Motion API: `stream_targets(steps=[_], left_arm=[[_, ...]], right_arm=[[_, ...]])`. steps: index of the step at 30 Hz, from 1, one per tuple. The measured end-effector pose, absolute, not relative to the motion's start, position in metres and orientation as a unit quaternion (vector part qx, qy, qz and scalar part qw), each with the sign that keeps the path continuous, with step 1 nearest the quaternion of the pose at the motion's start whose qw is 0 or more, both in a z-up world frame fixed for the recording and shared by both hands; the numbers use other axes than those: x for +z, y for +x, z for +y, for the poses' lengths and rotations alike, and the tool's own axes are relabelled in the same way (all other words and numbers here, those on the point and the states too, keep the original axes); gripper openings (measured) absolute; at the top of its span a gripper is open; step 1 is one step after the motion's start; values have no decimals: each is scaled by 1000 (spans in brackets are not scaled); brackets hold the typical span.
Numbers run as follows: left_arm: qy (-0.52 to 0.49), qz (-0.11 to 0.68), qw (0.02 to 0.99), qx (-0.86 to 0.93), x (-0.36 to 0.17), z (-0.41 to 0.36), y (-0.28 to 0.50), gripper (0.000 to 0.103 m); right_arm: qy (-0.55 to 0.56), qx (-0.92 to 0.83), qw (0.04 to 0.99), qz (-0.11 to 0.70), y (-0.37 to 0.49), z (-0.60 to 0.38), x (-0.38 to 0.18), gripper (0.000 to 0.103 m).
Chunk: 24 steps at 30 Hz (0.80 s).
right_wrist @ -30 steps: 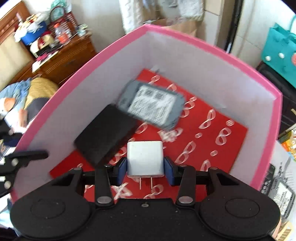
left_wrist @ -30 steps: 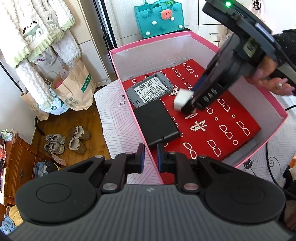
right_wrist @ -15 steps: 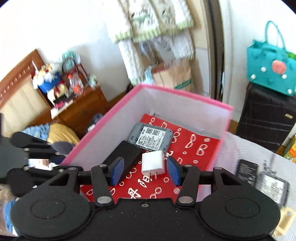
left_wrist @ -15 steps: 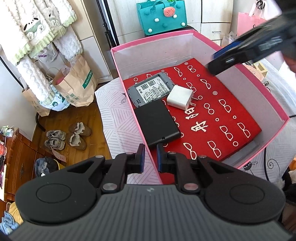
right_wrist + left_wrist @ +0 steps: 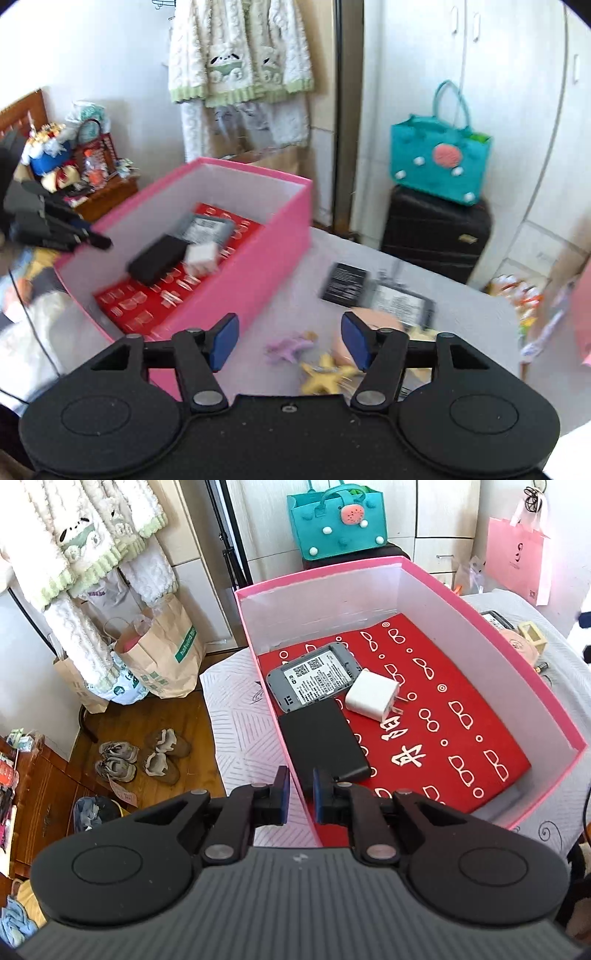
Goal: Organize rigid objects
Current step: 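Place the white charger plug in the box beside the router and release, then grasp the yellow star hair clip with the right gripper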
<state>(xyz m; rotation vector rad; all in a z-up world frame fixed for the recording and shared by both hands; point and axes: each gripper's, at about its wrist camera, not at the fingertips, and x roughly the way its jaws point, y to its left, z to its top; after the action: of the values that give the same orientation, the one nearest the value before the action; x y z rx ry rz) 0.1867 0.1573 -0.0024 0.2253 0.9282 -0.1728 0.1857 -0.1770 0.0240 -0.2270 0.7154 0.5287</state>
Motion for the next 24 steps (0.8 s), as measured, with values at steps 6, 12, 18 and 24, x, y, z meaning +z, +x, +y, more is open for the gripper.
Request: stream_targets(steps=[6,12,18,24], left_arm=[[119,442,886,-77,-3,154,185,11],[110,444,886,-70,-2,155,186,11],[112,447,885,-65,-2,154,186,11],[118,449,883,-64,-2,152,188,11]], right_arm=[[-200,228,891,338,160,-187,-13,66],[-152,253,891,346,171,-204,-32,67],[-158,259,890,340,182,-193,-63,62],[-179,249,888,343,194,-181,-82,62]])
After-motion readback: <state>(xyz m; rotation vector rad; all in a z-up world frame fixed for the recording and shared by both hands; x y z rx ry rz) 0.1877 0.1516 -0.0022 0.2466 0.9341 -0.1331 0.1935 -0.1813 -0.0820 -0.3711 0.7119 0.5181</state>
